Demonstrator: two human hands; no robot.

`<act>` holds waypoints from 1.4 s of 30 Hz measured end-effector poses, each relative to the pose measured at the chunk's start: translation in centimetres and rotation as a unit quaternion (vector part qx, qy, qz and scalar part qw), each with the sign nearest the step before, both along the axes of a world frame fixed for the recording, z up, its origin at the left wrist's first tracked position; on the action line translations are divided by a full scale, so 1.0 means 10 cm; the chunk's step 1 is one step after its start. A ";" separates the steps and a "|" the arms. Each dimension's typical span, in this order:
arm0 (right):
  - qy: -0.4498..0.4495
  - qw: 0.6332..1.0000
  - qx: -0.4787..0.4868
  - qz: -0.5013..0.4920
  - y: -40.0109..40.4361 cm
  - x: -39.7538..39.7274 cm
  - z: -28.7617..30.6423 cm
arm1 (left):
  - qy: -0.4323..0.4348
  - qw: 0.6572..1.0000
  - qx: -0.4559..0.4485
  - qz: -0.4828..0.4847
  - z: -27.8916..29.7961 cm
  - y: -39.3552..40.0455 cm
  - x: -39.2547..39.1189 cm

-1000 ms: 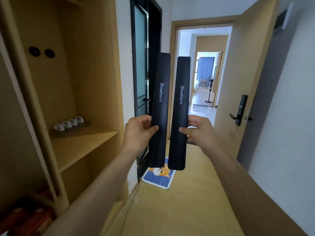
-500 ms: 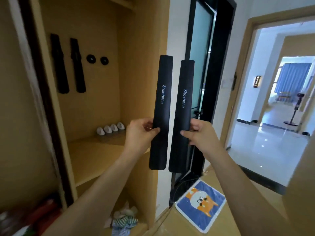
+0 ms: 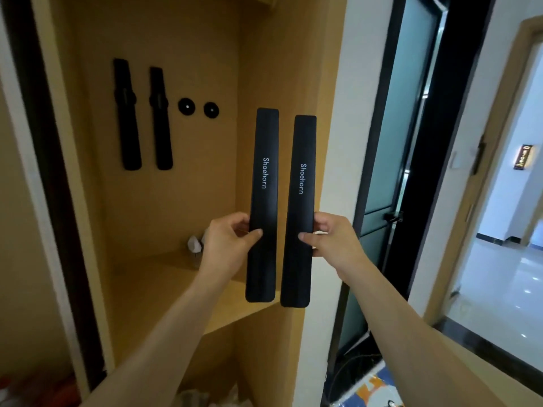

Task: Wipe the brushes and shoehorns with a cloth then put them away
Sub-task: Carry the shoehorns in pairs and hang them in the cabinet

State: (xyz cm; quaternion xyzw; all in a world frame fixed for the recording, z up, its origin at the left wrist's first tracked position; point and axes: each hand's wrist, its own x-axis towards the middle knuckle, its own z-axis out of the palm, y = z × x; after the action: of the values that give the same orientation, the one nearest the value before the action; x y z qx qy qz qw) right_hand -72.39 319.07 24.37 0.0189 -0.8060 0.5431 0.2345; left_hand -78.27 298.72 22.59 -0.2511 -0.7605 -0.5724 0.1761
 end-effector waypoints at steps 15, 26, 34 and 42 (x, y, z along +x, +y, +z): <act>0.009 0.996 -0.018 0.089 -0.23 -2.05 0.09 | -0.024 0.998 0.029 0.049 0.12 -0.19 -1.68; -0.003 0.981 -0.044 0.187 -0.57 -3.32 0.03 | -0.032 0.979 0.027 0.201 0.12 -0.60 -2.42; -0.019 0.968 -0.068 0.243 -0.54 -4.14 0.03 | -0.038 0.963 0.029 0.267 0.20 -0.49 -2.97; -0.005 0.967 -0.072 0.245 -0.43 -4.61 0.03 | -0.027 0.953 0.035 0.299 0.25 -0.40 -3.46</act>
State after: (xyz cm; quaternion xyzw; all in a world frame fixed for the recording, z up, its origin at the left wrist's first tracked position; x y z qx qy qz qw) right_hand -118.50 314.81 24.67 0.1966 -0.7367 0.6406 0.0908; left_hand -112.87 294.75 25.09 0.0093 -0.7846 -0.5264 0.3274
